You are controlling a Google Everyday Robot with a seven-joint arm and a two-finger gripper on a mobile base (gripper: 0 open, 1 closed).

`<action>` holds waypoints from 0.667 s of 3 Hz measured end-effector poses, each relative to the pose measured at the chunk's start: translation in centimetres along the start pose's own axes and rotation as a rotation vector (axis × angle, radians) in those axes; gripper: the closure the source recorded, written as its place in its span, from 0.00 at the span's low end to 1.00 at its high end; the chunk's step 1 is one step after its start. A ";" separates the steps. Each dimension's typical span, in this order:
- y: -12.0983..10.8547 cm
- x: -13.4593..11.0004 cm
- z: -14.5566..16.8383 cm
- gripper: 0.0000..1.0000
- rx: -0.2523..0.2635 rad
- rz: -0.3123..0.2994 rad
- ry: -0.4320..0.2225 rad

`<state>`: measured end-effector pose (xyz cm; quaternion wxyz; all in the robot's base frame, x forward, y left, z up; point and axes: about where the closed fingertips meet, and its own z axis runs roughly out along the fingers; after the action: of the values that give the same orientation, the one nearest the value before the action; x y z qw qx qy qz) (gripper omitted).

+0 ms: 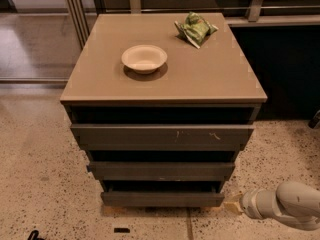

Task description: Close middle drawer

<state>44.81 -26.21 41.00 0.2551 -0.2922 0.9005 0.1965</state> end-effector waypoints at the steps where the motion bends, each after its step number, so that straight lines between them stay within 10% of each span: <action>1: 0.0 0.0 0.0 0.58 0.000 0.000 0.000; 2: 0.0 0.0 0.0 0.34 0.000 0.000 0.000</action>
Offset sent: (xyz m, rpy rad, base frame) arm 0.0000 0.0000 0.0000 0.0000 0.0000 0.0000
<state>44.81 -26.20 41.00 0.2551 -0.2922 0.9005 0.1965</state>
